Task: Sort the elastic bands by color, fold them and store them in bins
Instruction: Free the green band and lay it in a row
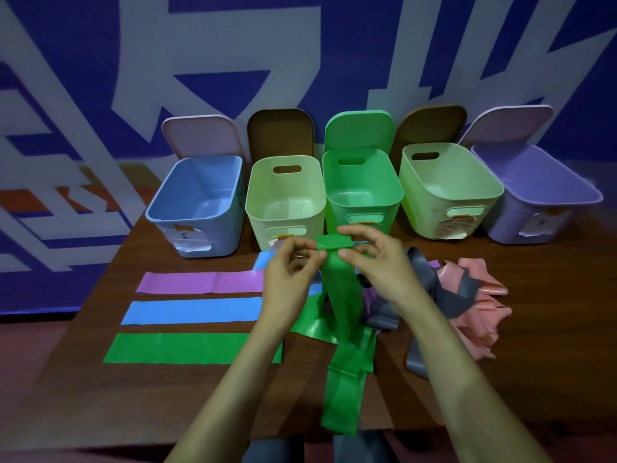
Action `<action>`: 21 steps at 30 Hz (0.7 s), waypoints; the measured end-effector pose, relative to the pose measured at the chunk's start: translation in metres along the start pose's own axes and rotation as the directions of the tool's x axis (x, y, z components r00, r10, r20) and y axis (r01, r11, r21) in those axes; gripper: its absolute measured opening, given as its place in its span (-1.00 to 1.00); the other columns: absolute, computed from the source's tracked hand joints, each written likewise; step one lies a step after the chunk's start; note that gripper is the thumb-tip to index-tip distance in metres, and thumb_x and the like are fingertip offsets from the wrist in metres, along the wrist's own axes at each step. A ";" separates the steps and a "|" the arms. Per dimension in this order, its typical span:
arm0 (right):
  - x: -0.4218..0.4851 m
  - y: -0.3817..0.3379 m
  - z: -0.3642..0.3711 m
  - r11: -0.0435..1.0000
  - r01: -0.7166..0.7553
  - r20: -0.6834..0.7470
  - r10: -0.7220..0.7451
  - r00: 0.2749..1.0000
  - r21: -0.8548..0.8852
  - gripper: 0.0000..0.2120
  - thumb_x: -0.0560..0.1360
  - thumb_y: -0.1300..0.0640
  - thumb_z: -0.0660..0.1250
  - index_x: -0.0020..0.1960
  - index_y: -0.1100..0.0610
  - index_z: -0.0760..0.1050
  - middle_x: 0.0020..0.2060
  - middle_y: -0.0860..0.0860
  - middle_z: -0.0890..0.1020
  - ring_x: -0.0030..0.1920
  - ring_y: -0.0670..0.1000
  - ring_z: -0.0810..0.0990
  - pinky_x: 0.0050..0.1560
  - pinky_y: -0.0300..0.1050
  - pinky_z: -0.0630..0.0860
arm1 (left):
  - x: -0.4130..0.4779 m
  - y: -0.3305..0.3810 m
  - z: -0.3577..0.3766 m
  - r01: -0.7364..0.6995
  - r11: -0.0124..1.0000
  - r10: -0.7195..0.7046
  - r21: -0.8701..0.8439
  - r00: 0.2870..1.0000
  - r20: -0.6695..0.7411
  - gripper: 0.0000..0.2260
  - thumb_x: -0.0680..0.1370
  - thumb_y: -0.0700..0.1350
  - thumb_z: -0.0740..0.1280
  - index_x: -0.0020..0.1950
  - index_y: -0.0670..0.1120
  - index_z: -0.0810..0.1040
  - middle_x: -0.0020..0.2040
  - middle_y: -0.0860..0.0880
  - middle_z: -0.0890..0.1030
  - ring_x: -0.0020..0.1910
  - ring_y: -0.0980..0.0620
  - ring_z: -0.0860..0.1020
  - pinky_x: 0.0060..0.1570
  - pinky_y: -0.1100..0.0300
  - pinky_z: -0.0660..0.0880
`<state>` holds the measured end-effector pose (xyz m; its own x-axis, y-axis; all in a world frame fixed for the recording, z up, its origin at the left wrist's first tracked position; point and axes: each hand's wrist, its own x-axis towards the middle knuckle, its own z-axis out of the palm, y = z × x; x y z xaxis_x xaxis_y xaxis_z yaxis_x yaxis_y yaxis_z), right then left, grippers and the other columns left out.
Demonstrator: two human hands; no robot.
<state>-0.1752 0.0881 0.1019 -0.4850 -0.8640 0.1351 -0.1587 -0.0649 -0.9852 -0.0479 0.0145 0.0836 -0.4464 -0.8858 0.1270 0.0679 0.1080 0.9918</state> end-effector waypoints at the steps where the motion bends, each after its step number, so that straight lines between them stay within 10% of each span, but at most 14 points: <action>1: -0.001 0.000 0.000 0.985 0.057 -0.020 -0.061 0.998 -0.161 -0.73 0.44 0.30 0.39 0.01 -0.03 0.55 -0.13 -0.06 0.60 -0.23 -0.16 0.56 -0.14 -0.26 0.51 | -0.001 0.002 -0.001 -0.036 0.999 0.036 -0.005 0.999 0.001 -0.86 0.49 -0.28 0.38 -0.03 -0.12 0.49 -0.24 0.02 0.54 -0.27 0.15 0.52 -0.20 0.11 0.52; 6: -0.004 -0.007 0.003 0.839 0.168 -0.071 -0.238 0.969 -0.517 -0.90 0.47 0.10 0.39 -0.03 0.05 0.62 -0.06 -0.01 0.41 0.00 -0.06 0.38 0.01 -0.29 0.31 | -0.004 0.015 -0.004 -0.179 0.984 0.180 -0.010 0.983 0.047 -0.76 0.49 -0.29 0.38 0.06 -0.04 0.45 -0.22 0.02 0.54 -0.20 0.13 0.53 -0.12 0.27 0.49; 10: -0.001 -0.036 0.004 0.854 0.250 -0.027 -0.294 0.955 -0.456 -0.92 0.51 0.15 0.33 -0.03 0.10 0.58 -0.08 -0.05 0.51 -0.02 -0.04 0.49 -0.01 -0.14 0.46 | 0.001 0.016 -0.004 -0.230 0.969 0.226 0.089 0.973 0.056 -0.60 0.41 -0.09 0.48 0.19 0.00 0.42 0.07 -0.02 0.51 0.03 0.12 0.52 0.07 0.27 0.49; 14: 0.009 -0.061 0.007 0.843 0.312 -0.006 -0.350 0.937 -0.438 -0.92 0.52 0.18 0.30 -0.03 0.12 0.56 -0.14 -0.05 0.61 -0.11 -0.01 0.55 -0.09 -0.14 0.46 | 0.008 0.017 -0.003 0.024 0.998 -0.009 -0.051 0.962 0.274 -0.65 0.46 -0.27 0.41 0.22 -0.22 0.44 0.10 -0.22 0.60 -0.01 -0.02 0.59 0.08 0.01 0.54; 21: 0.032 -0.059 -0.010 0.850 0.271 -0.189 -0.389 0.902 -0.452 -0.90 0.54 0.20 0.27 0.00 0.13 0.56 -0.13 -0.01 0.59 -0.24 -0.10 0.46 -0.25 -0.44 0.30 | -0.003 -0.014 -0.027 0.270 0.953 -0.304 0.141 0.831 0.465 -0.85 0.53 -0.26 0.34 0.08 -0.25 0.52 -0.15 -0.17 0.64 -0.29 0.05 0.63 -0.21 0.20 0.59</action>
<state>-0.1898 0.0689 0.1659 -0.5386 -0.6593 0.5246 -0.6553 -0.0636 -0.7527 -0.0239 0.0035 0.0693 -0.8068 -0.5593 -0.1905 -0.1812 -0.0727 0.9807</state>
